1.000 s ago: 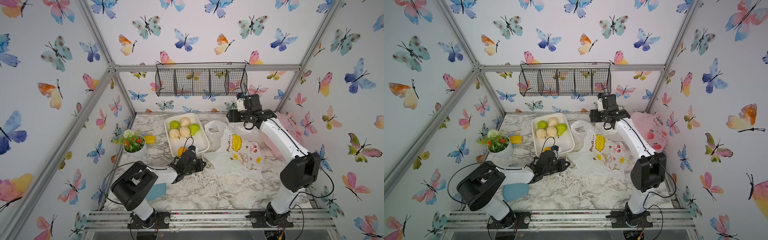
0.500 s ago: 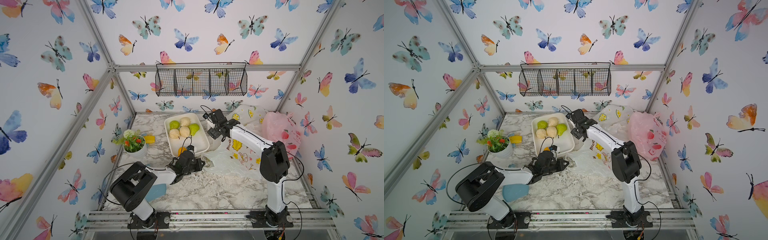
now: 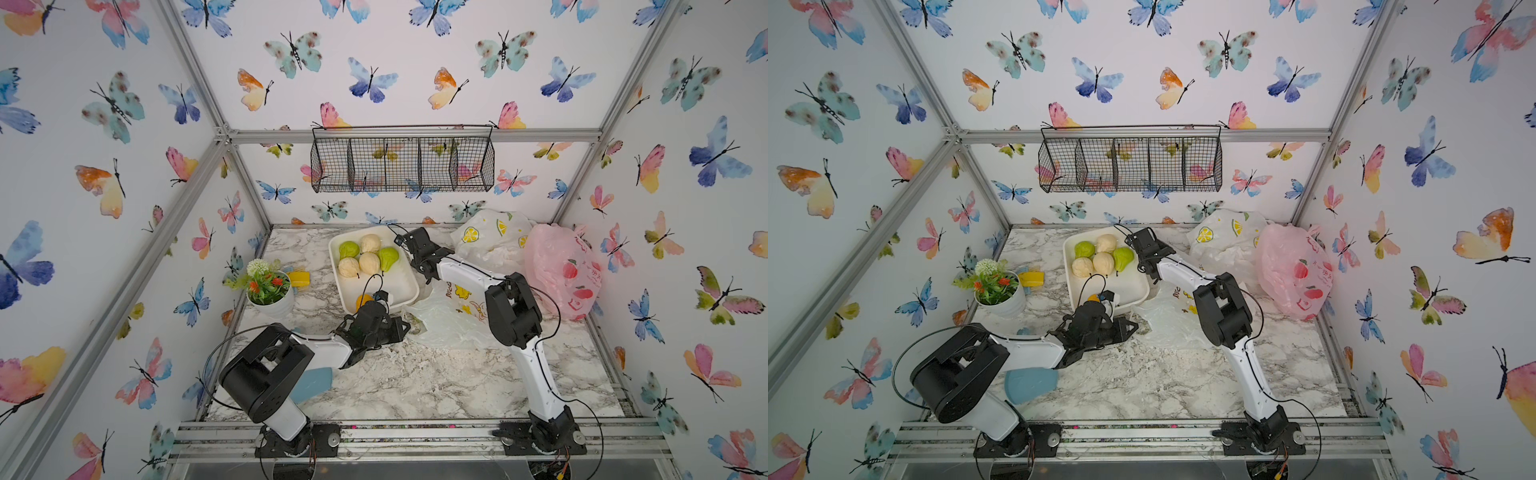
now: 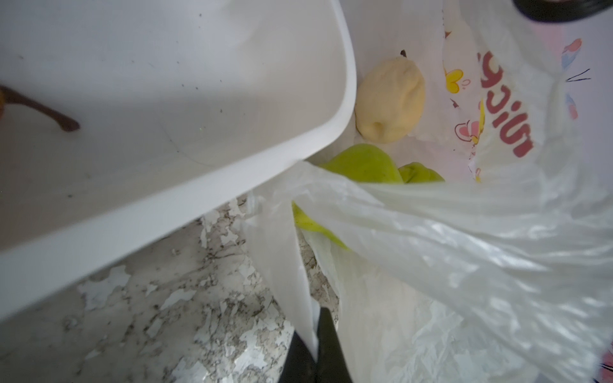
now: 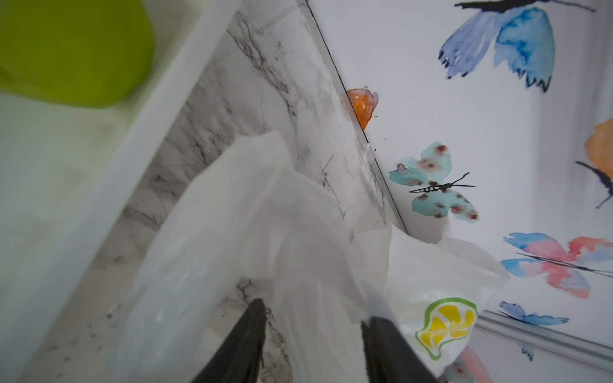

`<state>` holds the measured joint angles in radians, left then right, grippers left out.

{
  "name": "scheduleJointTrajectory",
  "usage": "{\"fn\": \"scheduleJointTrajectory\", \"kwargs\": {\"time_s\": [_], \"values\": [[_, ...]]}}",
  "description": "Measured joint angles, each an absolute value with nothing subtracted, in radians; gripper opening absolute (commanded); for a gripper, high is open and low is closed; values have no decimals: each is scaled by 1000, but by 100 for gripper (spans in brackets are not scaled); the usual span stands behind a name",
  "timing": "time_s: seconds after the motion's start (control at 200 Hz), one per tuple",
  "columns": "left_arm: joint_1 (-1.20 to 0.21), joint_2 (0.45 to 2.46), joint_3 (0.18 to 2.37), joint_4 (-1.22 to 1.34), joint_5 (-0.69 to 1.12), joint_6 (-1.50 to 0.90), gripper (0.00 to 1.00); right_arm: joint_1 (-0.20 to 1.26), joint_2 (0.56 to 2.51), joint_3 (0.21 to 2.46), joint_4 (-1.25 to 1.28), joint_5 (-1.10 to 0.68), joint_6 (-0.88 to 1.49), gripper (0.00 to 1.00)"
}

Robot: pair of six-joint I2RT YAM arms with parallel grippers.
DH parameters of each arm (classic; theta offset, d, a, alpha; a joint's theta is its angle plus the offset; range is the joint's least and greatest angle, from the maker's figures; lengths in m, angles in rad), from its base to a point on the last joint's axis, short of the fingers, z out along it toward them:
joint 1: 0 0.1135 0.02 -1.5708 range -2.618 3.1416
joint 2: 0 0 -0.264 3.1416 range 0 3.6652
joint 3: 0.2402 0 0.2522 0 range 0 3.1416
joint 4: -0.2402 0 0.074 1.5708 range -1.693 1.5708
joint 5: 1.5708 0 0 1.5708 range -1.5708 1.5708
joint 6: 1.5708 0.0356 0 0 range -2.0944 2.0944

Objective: Place the pears into plastic bags & tie knots
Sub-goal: Place the plastic bag at the center of the board.

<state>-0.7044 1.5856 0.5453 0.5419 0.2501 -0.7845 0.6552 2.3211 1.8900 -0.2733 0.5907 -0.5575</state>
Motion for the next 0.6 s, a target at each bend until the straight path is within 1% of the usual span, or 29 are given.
{"fn": "scheduleJointTrajectory", "kwargs": {"time_s": [0.04, 0.055, 0.185, 0.39, 0.501, 0.601], "values": [[-703, 1581, 540, 542, 249, -779, 0, 655, 2310, 1876, -243, 570, -548, 5], [-702, 1579, 538, 542, 249, -777, 0, 655, 2305, 1869, -233, 564, -535, 3], [-702, 1533, 523, 537, 215, -727, 0, 651, 2184, 1729, -138, 465, -462, 3], [-709, 1418, 546, 509, 112, -607, 0, 591, 1856, 1472, 57, 234, -250, 3], [-716, 1353, 588, 472, 62, -541, 0, 550, 1713, 1380, 154, 179, -175, 3], [-716, 1299, 637, 424, 31, -485, 0, 530, 1622, 1308, 200, 152, -124, 3]]}}
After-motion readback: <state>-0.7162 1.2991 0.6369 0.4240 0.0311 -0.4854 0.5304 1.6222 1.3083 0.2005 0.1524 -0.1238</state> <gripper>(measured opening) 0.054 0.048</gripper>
